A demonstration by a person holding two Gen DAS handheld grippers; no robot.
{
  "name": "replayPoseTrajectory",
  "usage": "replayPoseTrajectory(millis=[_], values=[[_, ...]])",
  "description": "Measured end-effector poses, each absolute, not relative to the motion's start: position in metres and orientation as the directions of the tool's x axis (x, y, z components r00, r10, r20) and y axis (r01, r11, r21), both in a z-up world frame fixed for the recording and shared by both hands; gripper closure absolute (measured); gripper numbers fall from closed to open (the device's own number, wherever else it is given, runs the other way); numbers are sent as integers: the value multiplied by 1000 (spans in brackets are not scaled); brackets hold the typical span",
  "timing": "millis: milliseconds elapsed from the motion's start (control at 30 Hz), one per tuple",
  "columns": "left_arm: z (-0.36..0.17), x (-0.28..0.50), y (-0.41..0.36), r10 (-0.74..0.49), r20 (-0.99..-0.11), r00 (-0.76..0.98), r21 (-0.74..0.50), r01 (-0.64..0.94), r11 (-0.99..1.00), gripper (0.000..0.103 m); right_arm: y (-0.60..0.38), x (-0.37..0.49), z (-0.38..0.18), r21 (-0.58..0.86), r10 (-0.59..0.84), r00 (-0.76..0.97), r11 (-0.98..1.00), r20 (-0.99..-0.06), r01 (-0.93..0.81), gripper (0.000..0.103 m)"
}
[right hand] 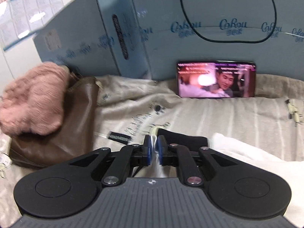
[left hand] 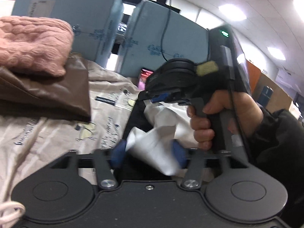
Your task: Fold clothes
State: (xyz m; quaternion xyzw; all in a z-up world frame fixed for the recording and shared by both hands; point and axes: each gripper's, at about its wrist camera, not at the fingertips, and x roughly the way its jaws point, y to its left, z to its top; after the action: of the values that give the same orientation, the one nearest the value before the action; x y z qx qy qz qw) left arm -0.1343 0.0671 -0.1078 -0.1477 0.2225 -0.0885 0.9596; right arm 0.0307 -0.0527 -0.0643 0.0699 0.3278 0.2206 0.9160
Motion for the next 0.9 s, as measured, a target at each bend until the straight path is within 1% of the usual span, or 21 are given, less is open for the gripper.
replayPoseTrajectory(millis=[33,67,100,133,200,267,300,333,400,533,667,767,833,900], values=[[-107,-134,69,-212,-398,893,-312,86,946,20,-58,30,-61,302,471,685,882,-556,-361,72],[-107,-133,71,-190,-395,899,-301,69,951,13,-63,29,-57,331,491,682,871,-542,-364,64],[-107,-132,72,-183,-403,897,-290,64,955,11,-70,27,-53,349,502,687,863,-525,-364,53],[-106,-131,72,-176,-411,894,-279,61,958,11,-78,24,-48,362,509,694,858,-509,-364,50],[-108,-126,72,-175,-448,877,-256,61,965,9,-92,18,-40,382,535,688,841,-490,-383,49],[-111,-122,71,-159,-485,860,-239,44,970,8,-100,15,-39,414,592,638,804,-493,-426,42],[-112,-121,70,-153,-502,851,-229,40,973,8,-102,15,-42,441,625,598,780,-503,-444,37],[-113,-120,69,-149,-515,844,-216,40,975,8,-100,18,-47,468,649,559,761,-517,-450,35],[-114,-120,68,-141,-527,838,-199,39,979,8,-96,25,-59,521,687,481,727,-545,-448,35],[-117,-121,68,-131,-547,827,-174,41,984,6,-80,40,-83,504,669,458,743,-585,-441,34],[-115,-126,71,-144,-529,836,-185,52,981,6,-81,38,-79,511,687,467,727,-557,-459,33],[-114,-135,69,-170,-514,841,-183,86,979,6,-101,28,-66,541,708,500,705,-498,-459,31],[-113,-142,67,-191,-506,841,-178,115,977,6,-121,19,-57,536,691,550,718,-469,-445,28],[-114,-149,65,-208,-517,830,-184,129,974,6,-142,10,-50,522,659,605,741,-447,-422,25]])
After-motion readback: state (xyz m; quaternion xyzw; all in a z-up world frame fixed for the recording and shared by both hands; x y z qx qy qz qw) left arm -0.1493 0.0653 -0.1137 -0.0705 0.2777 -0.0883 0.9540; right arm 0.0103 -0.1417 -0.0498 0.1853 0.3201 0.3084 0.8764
